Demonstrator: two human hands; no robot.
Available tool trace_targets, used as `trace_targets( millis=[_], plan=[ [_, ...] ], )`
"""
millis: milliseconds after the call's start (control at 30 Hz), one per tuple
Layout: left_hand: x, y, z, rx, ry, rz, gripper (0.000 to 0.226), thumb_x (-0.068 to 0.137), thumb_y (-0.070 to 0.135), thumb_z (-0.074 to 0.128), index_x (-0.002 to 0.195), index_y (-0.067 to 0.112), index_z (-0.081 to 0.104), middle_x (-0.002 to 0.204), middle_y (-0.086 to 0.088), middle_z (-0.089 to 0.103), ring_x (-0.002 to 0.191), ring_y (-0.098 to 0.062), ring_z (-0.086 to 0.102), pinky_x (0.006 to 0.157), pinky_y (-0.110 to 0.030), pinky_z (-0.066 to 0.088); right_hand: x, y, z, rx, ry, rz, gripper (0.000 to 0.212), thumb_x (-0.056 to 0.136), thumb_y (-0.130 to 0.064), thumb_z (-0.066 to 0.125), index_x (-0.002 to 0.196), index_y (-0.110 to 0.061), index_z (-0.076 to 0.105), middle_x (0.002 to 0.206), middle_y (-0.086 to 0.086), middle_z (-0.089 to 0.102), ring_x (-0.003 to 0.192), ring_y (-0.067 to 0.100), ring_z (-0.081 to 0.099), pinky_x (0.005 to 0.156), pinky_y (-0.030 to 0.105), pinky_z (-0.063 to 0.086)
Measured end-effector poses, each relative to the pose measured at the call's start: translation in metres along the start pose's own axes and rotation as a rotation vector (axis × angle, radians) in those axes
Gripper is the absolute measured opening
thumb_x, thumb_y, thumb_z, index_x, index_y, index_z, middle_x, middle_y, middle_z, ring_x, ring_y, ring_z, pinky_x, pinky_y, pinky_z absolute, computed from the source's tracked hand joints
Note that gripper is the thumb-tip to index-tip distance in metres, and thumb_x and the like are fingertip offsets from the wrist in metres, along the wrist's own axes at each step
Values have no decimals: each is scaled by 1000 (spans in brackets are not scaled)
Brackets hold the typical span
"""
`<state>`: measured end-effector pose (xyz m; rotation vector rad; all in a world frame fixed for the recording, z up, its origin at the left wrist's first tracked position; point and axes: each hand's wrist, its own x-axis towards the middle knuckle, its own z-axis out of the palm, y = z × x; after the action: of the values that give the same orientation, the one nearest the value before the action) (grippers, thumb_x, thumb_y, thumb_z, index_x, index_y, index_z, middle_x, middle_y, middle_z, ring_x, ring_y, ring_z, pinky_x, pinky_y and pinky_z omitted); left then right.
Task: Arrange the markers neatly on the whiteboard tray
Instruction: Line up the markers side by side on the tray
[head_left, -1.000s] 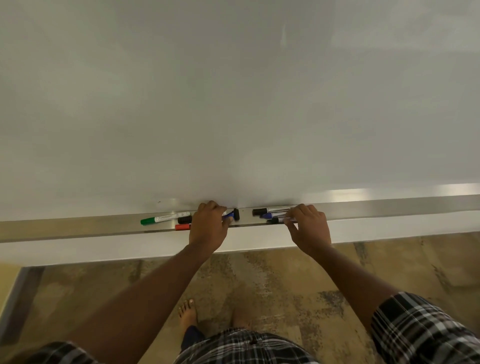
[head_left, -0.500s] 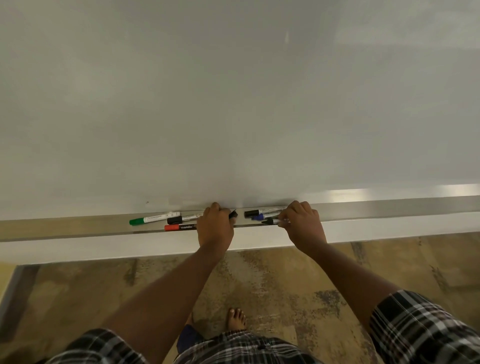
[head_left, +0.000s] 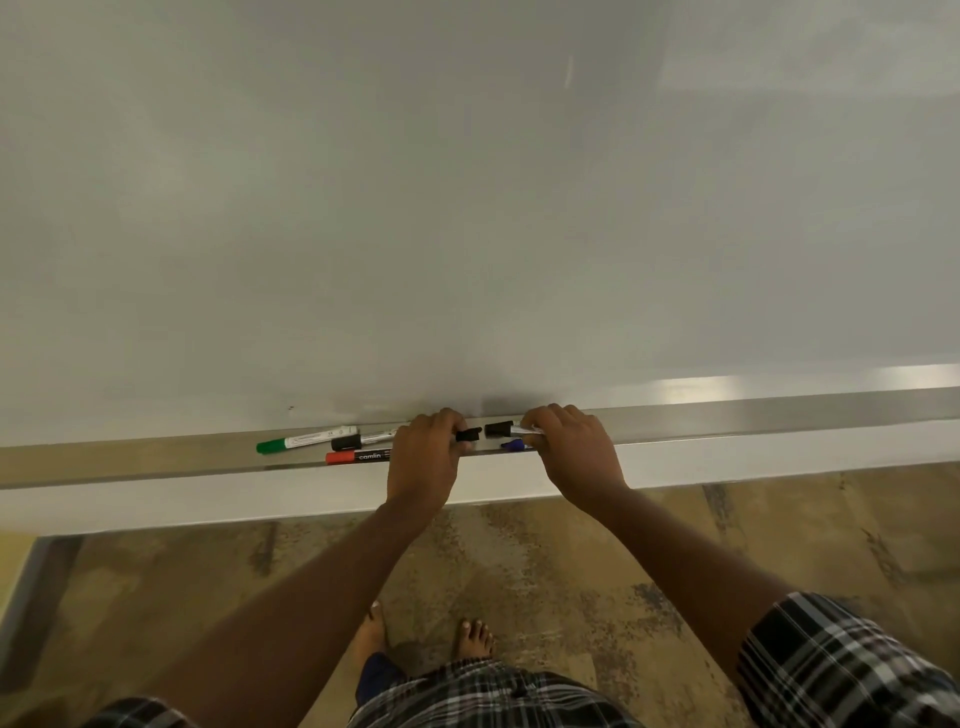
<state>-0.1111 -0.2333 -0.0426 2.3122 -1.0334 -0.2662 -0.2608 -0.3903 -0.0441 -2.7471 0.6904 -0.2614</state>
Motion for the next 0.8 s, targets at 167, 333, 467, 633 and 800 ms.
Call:
trace_targets(
  millis=[167, 333, 467, 633, 800],
  plan=[
    [-5, -3, -2, -97, -8, 8, 21, 81, 18, 75, 99, 20, 63, 89, -1, 69, 82, -18, 62, 71, -40, 55, 2, -14, -3, 33, 8, -30, 16, 96, -29, 60, 111, -23, 60, 106, -2, 67, 90, 21, 58, 75, 39, 50],
    [-10, -6, -11, -185, 7, -23, 19, 84, 13, 71, 100, 18, 62, 92, -1, 70, 84, -15, 61, 72, -32, 54, 3, -21, -5, 30, 15, -46, 15, 93, -27, 64, 108, -24, 61, 103, -3, 67, 88, 21, 57, 72, 38, 50],
    [-13, -10, -14, -219, -39, 18, 22, 83, 13, 72, 102, 19, 64, 93, 3, 71, 86, -12, 62, 77, -31, 54, 1, -30, -6, 51, 28, -87, 15, 91, -27, 67, 104, -24, 62, 99, -5, 67, 87, 20, 55, 67, 35, 47],
    [-14, -15, -23, -210, -58, 96, 24, 83, 13, 71, 107, 15, 72, 96, -2, 73, 87, -18, 64, 81, -33, 51, 4, -44, -4, 140, 44, -98, 16, 89, -25, 70, 103, -18, 68, 97, -2, 68, 88, 21, 55, 72, 33, 45],
    [-16, -17, -33, -194, -76, 145, 20, 81, 11, 73, 100, 13, 75, 89, -4, 73, 80, -19, 63, 75, -38, 51, 3, -53, 0, 189, 80, -59, 13, 84, -22, 76, 96, -16, 74, 91, 0, 72, 81, 22, 60, 70, 34, 47]
  ],
)
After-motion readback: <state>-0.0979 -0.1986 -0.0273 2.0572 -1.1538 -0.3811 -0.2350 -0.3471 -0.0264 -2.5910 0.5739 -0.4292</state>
